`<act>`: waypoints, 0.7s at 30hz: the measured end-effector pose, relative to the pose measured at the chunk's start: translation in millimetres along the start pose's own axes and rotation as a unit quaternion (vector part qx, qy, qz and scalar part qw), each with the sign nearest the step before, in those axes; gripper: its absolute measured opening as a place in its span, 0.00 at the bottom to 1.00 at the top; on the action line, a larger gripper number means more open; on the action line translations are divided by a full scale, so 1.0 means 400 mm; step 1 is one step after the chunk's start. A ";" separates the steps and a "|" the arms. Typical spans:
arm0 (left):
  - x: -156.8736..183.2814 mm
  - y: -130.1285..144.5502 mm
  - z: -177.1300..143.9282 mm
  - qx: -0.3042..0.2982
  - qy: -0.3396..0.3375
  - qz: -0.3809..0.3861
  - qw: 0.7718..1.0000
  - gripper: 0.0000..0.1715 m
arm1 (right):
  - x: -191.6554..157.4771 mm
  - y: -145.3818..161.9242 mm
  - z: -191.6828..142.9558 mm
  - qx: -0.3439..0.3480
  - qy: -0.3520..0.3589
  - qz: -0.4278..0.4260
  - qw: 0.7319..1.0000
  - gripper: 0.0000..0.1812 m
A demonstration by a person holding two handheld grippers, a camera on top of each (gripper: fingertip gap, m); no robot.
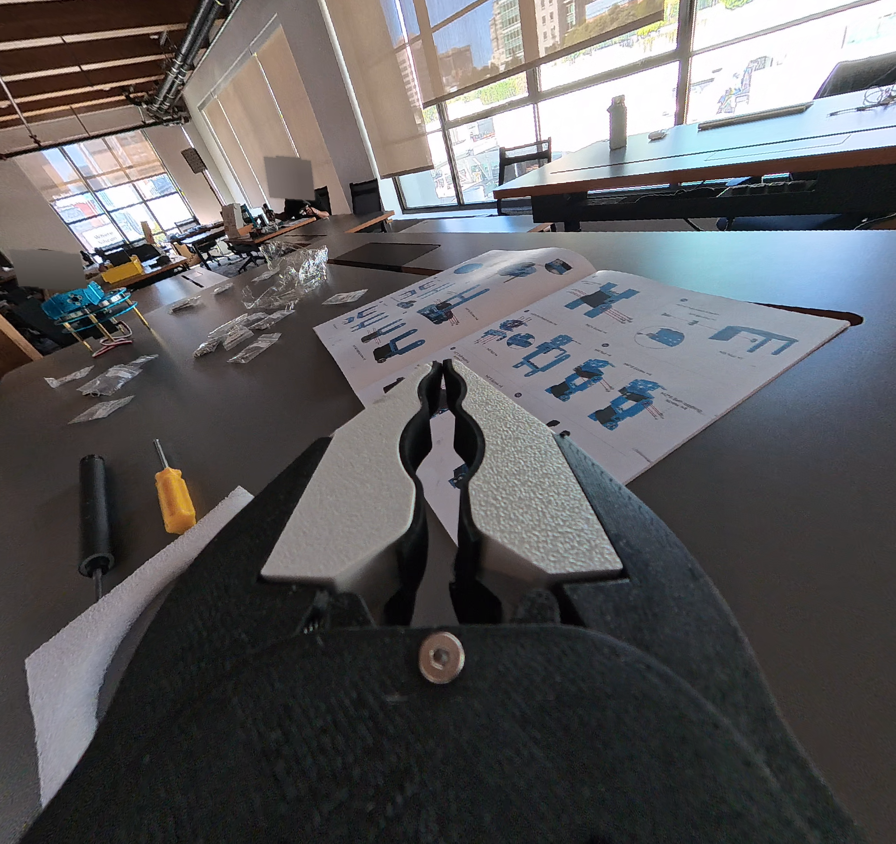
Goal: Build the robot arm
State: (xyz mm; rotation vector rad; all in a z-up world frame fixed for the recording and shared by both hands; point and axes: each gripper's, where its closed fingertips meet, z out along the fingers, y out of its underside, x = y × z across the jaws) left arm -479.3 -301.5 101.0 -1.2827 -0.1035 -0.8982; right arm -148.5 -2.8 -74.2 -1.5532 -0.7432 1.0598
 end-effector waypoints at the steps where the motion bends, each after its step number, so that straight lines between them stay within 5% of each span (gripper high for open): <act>1: -0.012 -0.015 -0.045 -0.002 -0.045 0.028 0.999 0.15 | 0.001 -0.001 0.000 0.001 0.002 -0.001 1.000 0.00; 4: -0.018 -0.051 -0.162 -0.003 -0.137 0.088 0.987 0.15 | 0.005 -0.004 -0.002 0.006 0.006 0.003 1.000 0.00; 10: 0.047 -0.134 -0.303 0.035 -0.202 0.148 0.967 0.15 | 0.006 -0.003 -0.001 0.005 0.009 -0.001 1.000 0.00; 21: 0.111 -0.164 -0.372 0.074 -0.236 0.183 0.951 0.15 | 0.005 -0.001 0.001 0.002 0.006 0.001 1.000 0.00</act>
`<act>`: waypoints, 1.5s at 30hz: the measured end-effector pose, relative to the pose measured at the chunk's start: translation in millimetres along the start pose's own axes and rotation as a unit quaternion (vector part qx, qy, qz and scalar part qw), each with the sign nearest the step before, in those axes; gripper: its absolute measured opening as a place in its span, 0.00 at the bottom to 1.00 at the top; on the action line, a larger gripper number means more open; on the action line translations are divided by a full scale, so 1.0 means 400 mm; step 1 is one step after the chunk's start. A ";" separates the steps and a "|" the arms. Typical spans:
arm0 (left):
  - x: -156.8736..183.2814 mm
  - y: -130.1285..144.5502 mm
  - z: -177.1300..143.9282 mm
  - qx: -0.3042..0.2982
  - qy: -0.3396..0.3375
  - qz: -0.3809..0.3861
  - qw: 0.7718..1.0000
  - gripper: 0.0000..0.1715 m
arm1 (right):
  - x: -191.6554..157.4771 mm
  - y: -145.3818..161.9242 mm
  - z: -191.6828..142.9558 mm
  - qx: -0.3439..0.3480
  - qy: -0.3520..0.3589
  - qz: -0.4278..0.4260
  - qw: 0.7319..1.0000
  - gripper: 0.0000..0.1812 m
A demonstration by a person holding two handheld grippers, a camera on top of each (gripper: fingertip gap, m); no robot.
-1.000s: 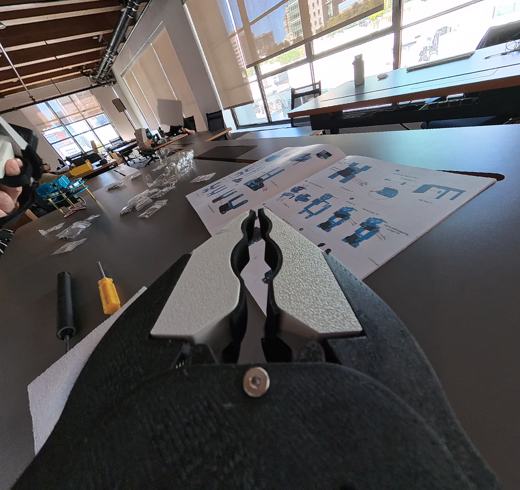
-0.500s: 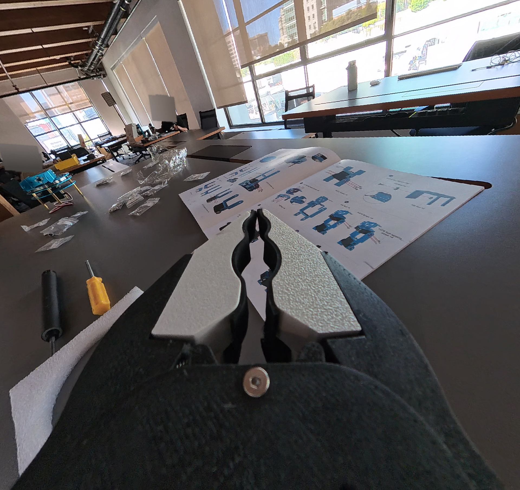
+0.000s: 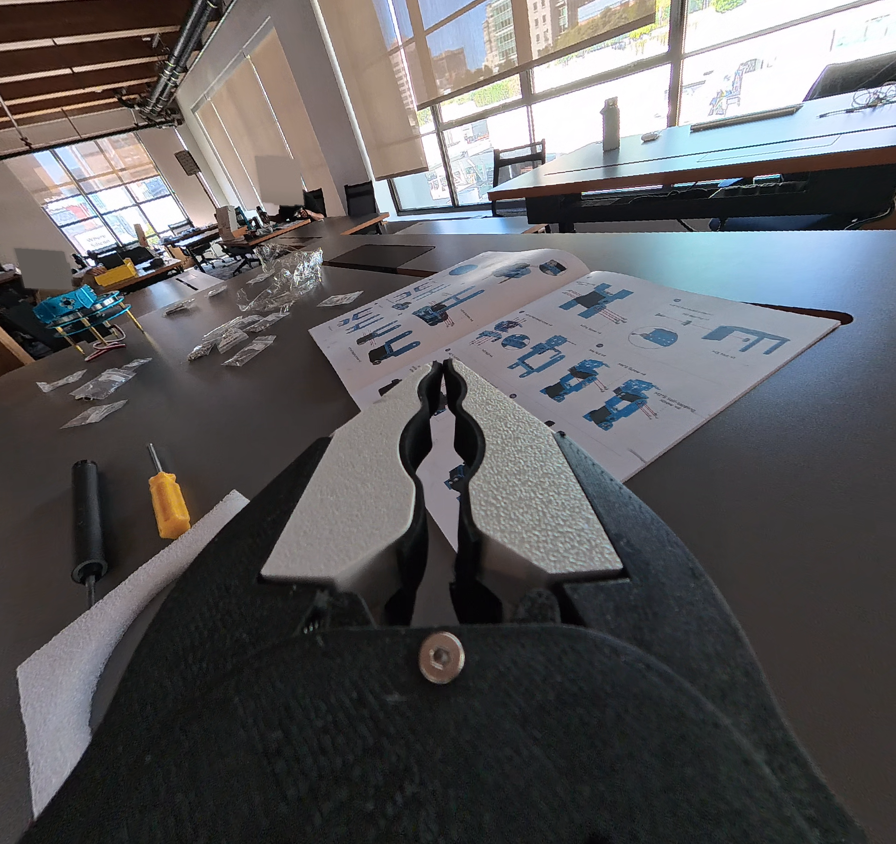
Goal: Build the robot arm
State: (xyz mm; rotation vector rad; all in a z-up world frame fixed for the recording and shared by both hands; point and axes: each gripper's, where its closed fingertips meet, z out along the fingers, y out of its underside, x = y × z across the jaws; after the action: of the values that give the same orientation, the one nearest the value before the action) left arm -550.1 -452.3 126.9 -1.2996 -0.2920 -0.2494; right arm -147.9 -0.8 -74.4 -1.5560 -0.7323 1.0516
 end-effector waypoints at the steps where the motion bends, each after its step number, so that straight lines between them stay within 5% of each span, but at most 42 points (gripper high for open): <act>1: 0.002 0.005 0.002 -0.001 0.000 -0.001 1.000 0.15 | -0.001 0.000 0.000 0.000 0.000 -0.001 1.000 0.00; 19: 0.035 0.087 0.115 -0.058 -0.011 0.001 0.998 0.15 | -0.016 0.004 0.002 -0.005 -0.013 -0.010 1.000 0.00; 30: 0.070 0.137 0.192 -0.081 0.041 0.002 0.996 0.15 | -0.002 -0.005 0.001 0.007 0.005 -0.010 1.000 0.00; 37: 0.109 0.254 0.291 -0.140 0.087 -0.021 0.986 0.15 | -0.011 -0.001 0.004 0.000 -0.006 -0.017 1.000 0.00; 45: 0.186 0.473 0.433 -0.224 0.181 -0.114 0.951 0.15 | -0.010 -0.037 -0.012 0.032 0.029 -0.106 0.993 0.03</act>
State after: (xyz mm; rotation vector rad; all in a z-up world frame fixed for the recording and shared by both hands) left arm -428.0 -238.5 23.2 -1.6342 -0.0704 -0.7767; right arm -144.1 -2.9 -58.7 -1.4136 -0.7976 0.8618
